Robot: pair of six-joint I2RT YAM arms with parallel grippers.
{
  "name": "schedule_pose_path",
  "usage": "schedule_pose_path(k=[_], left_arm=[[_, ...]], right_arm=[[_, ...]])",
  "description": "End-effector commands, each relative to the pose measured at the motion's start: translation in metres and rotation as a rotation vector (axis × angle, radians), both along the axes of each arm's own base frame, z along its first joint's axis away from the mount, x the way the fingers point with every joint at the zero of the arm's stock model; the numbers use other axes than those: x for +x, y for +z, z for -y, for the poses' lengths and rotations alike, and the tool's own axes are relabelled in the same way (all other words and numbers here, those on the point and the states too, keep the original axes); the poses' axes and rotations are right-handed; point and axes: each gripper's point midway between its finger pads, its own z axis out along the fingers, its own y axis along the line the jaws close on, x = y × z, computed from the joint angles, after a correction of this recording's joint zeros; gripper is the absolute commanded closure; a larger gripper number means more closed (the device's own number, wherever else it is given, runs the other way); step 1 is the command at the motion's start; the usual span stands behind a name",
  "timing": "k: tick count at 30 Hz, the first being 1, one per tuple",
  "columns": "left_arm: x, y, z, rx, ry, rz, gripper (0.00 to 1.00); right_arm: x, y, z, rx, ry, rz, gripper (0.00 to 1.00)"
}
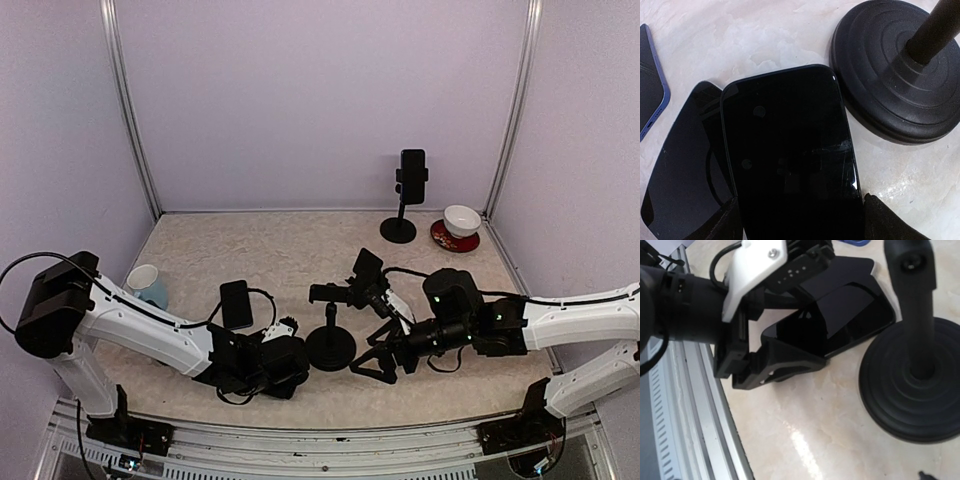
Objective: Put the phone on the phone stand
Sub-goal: Move the phone to the corner of the board.
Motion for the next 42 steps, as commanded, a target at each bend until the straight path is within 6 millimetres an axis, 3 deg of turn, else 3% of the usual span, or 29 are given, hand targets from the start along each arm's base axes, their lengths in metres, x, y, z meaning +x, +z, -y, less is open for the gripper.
schedule_pose_path(k=[1,6,12,22,28,33,34,40,42], left_arm=[[-0.024,-0.029,-0.022,0.099,-0.032,-0.123,0.34],[-0.020,-0.012,-0.017,0.056,-0.019,-0.066,0.37],[-0.018,0.009,-0.010,0.005,-0.035,0.001,0.51],[-0.029,0.035,0.001,-0.057,-0.102,0.085,0.60],[-0.038,0.034,0.005,-0.051,-0.139,0.092,0.70],[-0.045,0.035,0.010,-0.055,-0.159,0.098,0.70],[-0.046,0.035,0.010,-0.056,-0.158,0.094,0.67],[-0.046,0.027,-0.002,-0.017,-0.079,0.057,0.17],[-0.049,0.023,0.000,-0.031,-0.083,0.036,0.06]], right_arm=[[0.005,0.015,0.000,0.022,-0.009,0.035,0.00],[0.005,0.015,-0.001,0.025,0.000,0.033,0.00],[0.001,0.015,-0.003,0.032,0.024,0.029,0.00],[-0.002,0.017,-0.005,0.072,0.015,-0.019,0.00],[-0.008,0.014,-0.011,0.096,0.047,-0.063,0.00],[-0.010,0.011,-0.015,0.103,0.061,-0.086,0.00],[-0.010,0.010,-0.016,0.102,0.063,-0.088,0.00],[-0.008,0.004,-0.014,0.082,0.048,-0.092,0.00],[-0.007,0.003,-0.014,0.078,0.044,-0.088,0.00]])
